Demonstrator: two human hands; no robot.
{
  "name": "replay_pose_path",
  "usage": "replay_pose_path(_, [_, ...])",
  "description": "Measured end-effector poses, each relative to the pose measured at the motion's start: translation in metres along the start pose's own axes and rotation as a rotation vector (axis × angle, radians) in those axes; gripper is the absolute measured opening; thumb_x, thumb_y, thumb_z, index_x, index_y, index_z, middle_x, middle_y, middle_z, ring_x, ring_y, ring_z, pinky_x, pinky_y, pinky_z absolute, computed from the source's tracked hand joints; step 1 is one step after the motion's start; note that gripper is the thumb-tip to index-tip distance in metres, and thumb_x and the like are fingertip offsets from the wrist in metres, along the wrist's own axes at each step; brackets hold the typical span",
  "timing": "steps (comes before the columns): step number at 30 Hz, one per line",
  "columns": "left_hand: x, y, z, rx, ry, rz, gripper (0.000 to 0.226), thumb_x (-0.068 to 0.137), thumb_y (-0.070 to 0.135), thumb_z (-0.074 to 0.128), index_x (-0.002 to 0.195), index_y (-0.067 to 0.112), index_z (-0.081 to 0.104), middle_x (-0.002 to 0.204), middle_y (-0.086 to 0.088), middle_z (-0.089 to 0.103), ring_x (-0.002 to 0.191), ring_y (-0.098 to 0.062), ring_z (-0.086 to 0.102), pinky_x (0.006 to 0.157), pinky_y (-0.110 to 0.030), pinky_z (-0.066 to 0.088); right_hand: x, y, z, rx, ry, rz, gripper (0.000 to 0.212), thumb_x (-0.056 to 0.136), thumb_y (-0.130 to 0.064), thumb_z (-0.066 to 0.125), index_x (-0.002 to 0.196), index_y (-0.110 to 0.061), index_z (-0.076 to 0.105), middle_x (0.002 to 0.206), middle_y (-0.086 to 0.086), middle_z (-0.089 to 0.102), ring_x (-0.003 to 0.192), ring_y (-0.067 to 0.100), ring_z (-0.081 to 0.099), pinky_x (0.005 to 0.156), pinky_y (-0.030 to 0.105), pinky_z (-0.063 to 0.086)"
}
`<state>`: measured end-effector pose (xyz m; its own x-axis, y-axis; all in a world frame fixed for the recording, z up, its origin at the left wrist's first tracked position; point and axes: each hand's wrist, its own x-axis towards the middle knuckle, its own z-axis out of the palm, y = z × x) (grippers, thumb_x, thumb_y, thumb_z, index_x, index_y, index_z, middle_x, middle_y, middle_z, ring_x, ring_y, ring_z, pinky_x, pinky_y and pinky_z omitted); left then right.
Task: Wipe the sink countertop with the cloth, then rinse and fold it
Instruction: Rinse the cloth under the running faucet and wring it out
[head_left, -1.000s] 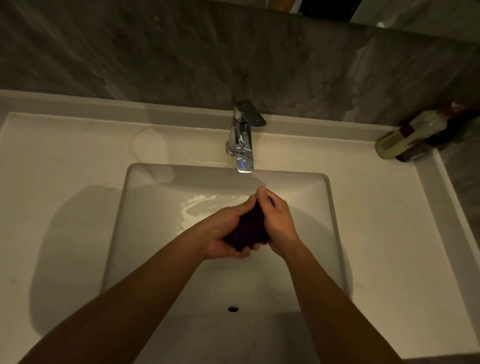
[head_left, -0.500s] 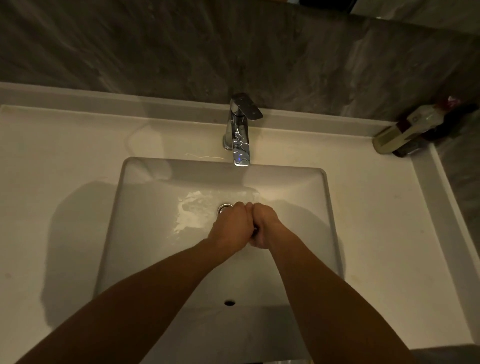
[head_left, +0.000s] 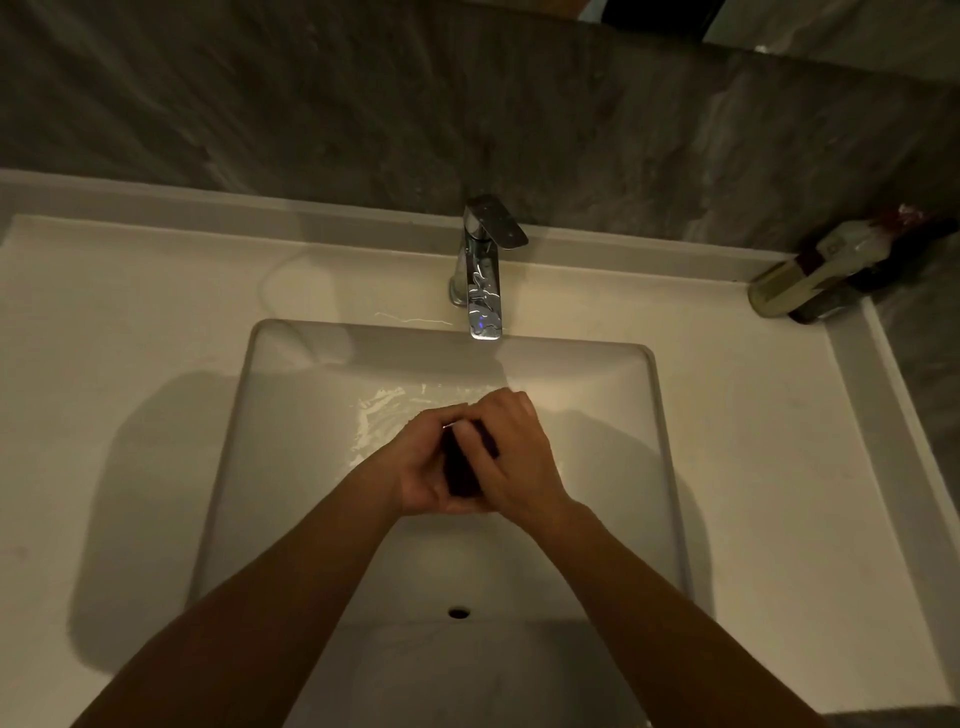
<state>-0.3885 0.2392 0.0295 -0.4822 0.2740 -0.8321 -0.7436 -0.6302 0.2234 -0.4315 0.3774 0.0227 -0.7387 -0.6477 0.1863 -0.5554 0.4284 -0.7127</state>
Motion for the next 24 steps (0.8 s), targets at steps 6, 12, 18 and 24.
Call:
replay_pose_path(6, [0.003, -0.004, 0.03, 0.157, 0.248, 0.141, 0.018, 0.087, 0.018, 0.052, 0.072, 0.02, 0.062, 0.059, 0.002, 0.059, 0.044, -0.012, 0.048, 0.041, -0.019, 0.025, -0.007, 0.008, -0.005, -0.037, 0.127, 0.047, 0.029, 0.101, -0.031, 0.052, 0.092, -0.008, 0.068, 0.09, 0.003, 0.063, 0.081, 0.017, 0.058, 0.072, 0.03, 0.049])
replay_pose_path(12, [0.005, -0.013, 0.063, 0.164, 0.436, 0.556, 0.033, 0.096, 0.023, 0.054, 0.067, 0.013, 0.067, 0.055, -0.006, 0.059, 0.044, -0.019, 0.048, 0.042, -0.022, 0.032, 0.02, -0.003, -0.007, 0.412, 0.197, 0.644, 0.054, 0.097, -0.049, 0.056, 0.072, -0.001, 0.06, 0.064, 0.022, 0.061, 0.057, 0.024, 0.057, 0.057, 0.046, 0.054])
replay_pose_path(18, [0.023, -0.015, 0.054, 0.493, 0.646, 0.948, 0.042, 0.096, 0.016, 0.052, 0.054, 0.014, 0.052, 0.05, 0.001, 0.053, 0.049, -0.012, 0.05, 0.05, -0.032, 0.043, 0.028, -0.008, -0.006, 0.76, 0.155, 1.086, 0.03, 0.097, -0.031, 0.058, 0.078, -0.01, 0.065, 0.074, 0.021, 0.06, 0.064, 0.03, 0.057, 0.051, 0.032, 0.045])
replay_pose_path(24, [0.035, -0.018, 0.035, 0.834, 0.567, 1.051, 0.043, 0.098, 0.015, 0.052, 0.056, 0.019, 0.044, 0.051, 0.001, 0.048, 0.048, -0.014, 0.047, 0.052, -0.028, 0.039, 0.022, -0.003, 0.002, 0.994, 0.002, 1.42, 0.021, 0.087, -0.02, 0.057, 0.067, -0.02, 0.065, 0.065, 0.001, 0.059, 0.06, 0.019, 0.059, 0.052, 0.027, 0.041])
